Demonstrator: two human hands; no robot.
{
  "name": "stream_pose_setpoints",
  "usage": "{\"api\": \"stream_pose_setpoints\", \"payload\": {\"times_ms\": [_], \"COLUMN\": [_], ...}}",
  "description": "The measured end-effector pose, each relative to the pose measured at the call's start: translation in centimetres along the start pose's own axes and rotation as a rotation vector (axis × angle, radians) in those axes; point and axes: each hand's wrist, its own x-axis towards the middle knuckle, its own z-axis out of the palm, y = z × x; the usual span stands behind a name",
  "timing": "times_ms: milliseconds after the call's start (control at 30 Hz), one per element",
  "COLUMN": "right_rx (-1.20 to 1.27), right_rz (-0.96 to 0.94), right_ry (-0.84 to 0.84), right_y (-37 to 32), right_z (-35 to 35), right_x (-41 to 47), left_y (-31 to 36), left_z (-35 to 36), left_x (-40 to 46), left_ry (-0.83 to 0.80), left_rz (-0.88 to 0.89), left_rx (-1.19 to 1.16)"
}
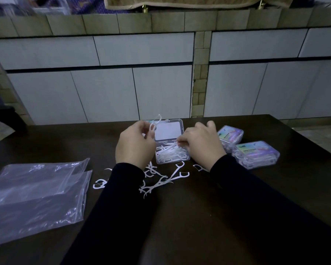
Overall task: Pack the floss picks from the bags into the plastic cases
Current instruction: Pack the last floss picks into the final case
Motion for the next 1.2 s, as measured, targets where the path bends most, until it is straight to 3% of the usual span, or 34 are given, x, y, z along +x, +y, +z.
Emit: {"api": "stream_pose_setpoints", "payload": {"times_ms": [133, 367, 600, 767, 867, 1033, 1200], "right_rx": [0.012, 0.205, 0.344, 0.498, 0.586, 0.646, 0.671], "right_rz": [-0.025, 0.135, 0.114, 0.093, 0.103, 0.111, 0.097], "right_ry": [-0.014, 0.011, -0.25, -0.246, -0.259, -0.271, -0.29], "right_y": [-0.4, 1.7, 3.2, 3.5, 3.7, 3.8, 3.7], "right_z": [0.7, 1.2, 1.8, 3.0, 3.1, 3.2, 2.9], "right_x": [0.2, 0.1, -0.8, -0.6, -0.7, -0.8, -0.9], "left_y": [-0.4, -0.7, -0.7, -1.3, -1.5, -1.9, -2.0], "left_z": [0.4, 1.5, 2.9, 2.9, 1.9, 0.7, 1.0], "left_x": [0.2, -0.3, -0.2, 0.2, 0.6, 0.8, 1.0], "left_ry": [-0.046, -0.143, -0.139, -0.251, -0.263, -0.456, -0.464], "left_rz": [-0.001, 0.067, 0.18, 0.211, 0.208, 0.154, 0.138], "left_rx": [0.05, 0.107, 0.133, 0.226, 0.17, 0.213, 0.148]}}
